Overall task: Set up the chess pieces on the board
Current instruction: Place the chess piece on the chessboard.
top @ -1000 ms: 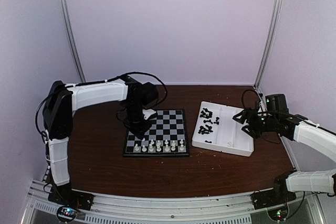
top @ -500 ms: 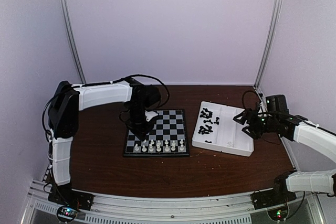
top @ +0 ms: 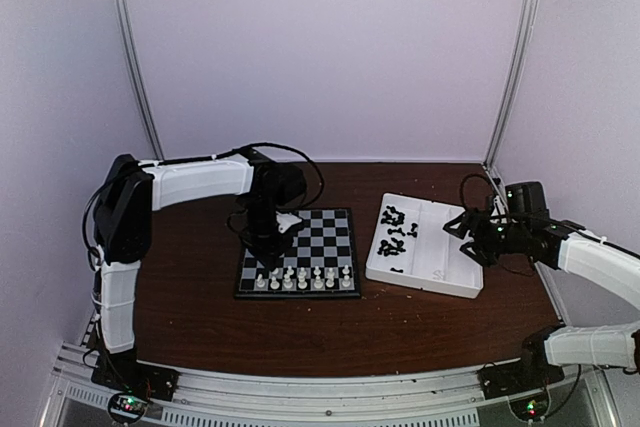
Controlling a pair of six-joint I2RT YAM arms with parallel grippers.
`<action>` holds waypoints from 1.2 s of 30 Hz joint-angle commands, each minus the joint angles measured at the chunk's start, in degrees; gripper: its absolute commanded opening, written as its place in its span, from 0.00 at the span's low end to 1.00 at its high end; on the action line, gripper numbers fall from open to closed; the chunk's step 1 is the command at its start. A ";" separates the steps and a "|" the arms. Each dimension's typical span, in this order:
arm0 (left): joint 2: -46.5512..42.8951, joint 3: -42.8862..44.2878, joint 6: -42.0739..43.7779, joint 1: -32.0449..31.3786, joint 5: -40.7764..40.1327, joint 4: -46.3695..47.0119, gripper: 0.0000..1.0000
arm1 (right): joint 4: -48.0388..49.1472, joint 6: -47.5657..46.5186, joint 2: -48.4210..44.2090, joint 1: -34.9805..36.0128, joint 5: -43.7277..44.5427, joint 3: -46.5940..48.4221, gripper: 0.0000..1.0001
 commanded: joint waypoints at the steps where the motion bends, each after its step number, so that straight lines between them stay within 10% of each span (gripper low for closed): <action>1: 1.43 1.60 0.88 0.53 0.77 -1.23 0.00 | 1.82 0.41 0.52 -0.38 -0.86 -0.41 0.76; 36: 2.34 3.55 0.78 0.53 0.45 -1.07 0.19 | 1.45 0.15 -0.23 -0.82 -1.18 -1.20 0.76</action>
